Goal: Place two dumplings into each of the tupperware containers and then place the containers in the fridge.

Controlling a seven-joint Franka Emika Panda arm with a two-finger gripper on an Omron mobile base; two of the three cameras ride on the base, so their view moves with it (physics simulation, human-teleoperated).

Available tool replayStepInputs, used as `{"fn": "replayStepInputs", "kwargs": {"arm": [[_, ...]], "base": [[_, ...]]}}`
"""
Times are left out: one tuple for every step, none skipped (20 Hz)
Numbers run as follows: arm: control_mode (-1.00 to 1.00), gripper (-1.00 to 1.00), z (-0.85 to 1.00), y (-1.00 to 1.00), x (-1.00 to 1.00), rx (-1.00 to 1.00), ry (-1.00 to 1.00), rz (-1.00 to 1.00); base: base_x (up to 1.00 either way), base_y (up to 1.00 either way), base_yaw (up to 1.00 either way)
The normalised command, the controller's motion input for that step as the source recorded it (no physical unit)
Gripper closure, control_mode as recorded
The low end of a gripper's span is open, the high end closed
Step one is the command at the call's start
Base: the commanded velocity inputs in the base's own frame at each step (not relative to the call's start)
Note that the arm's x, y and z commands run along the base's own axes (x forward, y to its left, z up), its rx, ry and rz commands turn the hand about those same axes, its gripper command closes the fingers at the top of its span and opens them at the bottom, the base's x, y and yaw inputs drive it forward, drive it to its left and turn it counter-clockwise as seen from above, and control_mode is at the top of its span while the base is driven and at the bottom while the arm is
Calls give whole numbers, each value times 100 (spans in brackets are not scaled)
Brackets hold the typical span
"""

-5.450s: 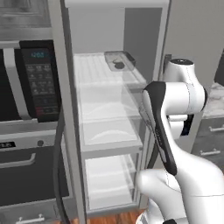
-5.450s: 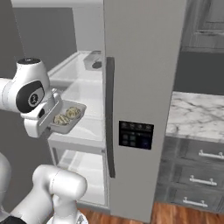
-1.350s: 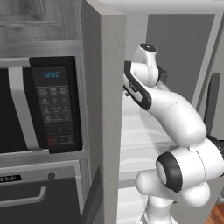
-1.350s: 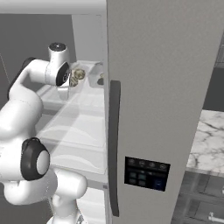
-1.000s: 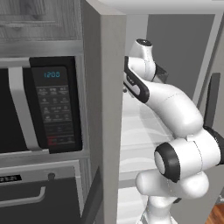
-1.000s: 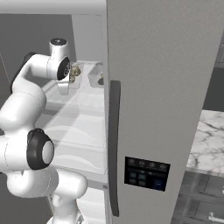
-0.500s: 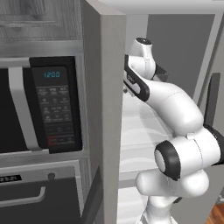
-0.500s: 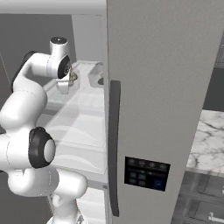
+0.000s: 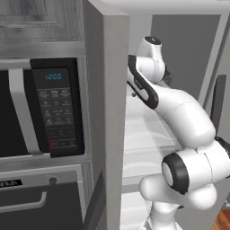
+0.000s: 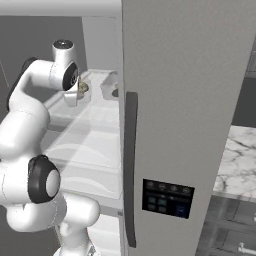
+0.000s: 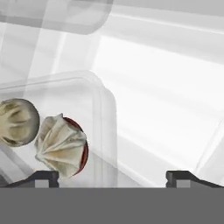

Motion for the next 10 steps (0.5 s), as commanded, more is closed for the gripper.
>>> {"fn": "replayStepInputs", "kwargs": {"arm": [[-100, -100, 19, -25, -83, 0, -15, 0], [-100, -100, 29, -29, -97, 0, -7, 0], [-100, -100, 45, -32, -100, 0, 0, 0], [-100, -100, 38, -36, -100, 0, 0, 0], [-100, -100, 35, -29, -100, 0, 0, 0], [-100, -100, 24, -27, -100, 0, 0, 0], [-100, -100, 14, -34, -100, 0, 0, 0], [-100, -100, 16, -34, -100, 0, 0, 0], [-100, -100, 18, -29, -100, -1, 0, 0], [-100, -100, 16, -21, -100, -1, 0, 2]], "base": [[0, 0, 0], [0, 0, 0], [0, 0, 0], [0, 0, 0], [0, 0, 0], [0, 0, 0], [0, 0, 0], [0, 0, 0], [0, 0, 0], [0, 0, 0]]}}
